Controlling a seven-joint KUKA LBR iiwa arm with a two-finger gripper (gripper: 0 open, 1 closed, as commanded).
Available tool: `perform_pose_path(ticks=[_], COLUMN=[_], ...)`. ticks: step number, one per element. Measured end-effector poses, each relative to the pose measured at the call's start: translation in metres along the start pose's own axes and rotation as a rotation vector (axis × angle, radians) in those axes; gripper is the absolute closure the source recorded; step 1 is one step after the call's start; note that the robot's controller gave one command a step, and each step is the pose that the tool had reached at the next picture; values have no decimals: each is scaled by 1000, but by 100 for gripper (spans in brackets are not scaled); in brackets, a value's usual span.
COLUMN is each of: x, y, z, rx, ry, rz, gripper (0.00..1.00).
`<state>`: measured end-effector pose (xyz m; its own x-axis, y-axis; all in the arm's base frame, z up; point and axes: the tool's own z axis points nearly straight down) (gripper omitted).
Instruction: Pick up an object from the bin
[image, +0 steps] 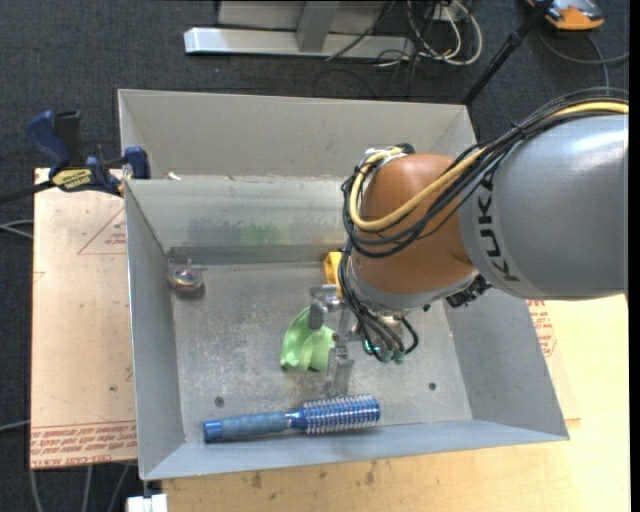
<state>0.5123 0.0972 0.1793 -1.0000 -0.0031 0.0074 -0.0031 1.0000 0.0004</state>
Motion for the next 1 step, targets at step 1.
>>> perform_pose_path(ticks=[1], x=[18], y=[-6], z=[75], rx=[-4], ry=[-28], rz=[23], gripper=[0])
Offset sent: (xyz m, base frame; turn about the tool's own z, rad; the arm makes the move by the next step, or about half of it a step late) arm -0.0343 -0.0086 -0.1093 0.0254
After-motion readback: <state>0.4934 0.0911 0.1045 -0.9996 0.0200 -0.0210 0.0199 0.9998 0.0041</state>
